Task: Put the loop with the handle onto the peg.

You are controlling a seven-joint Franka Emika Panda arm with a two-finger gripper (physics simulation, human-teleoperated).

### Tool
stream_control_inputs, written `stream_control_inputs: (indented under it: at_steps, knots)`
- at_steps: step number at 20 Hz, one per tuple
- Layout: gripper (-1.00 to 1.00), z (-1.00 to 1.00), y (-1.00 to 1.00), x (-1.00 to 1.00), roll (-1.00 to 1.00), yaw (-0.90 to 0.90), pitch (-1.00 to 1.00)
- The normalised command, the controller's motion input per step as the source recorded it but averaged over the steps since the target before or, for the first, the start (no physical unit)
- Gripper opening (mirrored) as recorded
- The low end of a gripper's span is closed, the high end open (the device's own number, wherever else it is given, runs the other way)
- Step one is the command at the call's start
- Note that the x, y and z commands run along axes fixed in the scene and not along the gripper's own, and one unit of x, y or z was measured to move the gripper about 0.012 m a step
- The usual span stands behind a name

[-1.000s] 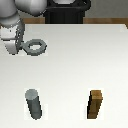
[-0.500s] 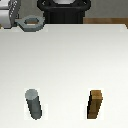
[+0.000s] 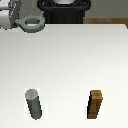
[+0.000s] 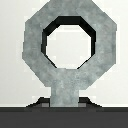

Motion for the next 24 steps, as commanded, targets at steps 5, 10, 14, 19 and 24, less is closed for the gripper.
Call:
stream_control_inputs:
  at_steps: [5, 10, 14, 19, 24]
  knots:
    - [-1.00, 0.00, 0.00, 1.00, 0.00, 0.00, 0.00]
    - [-1.00, 0.00, 0.00, 1.00, 0.00, 0.00, 0.00]
    - [-1.00, 0.00, 0.00, 1.00, 0.00, 0.00, 0.00]
    - [-1.00, 0.00, 0.00, 1.00, 0.00, 0.00, 0.00]
    - [-1.00, 0.00, 0.00, 1.00, 0.00, 0.00, 0.00]
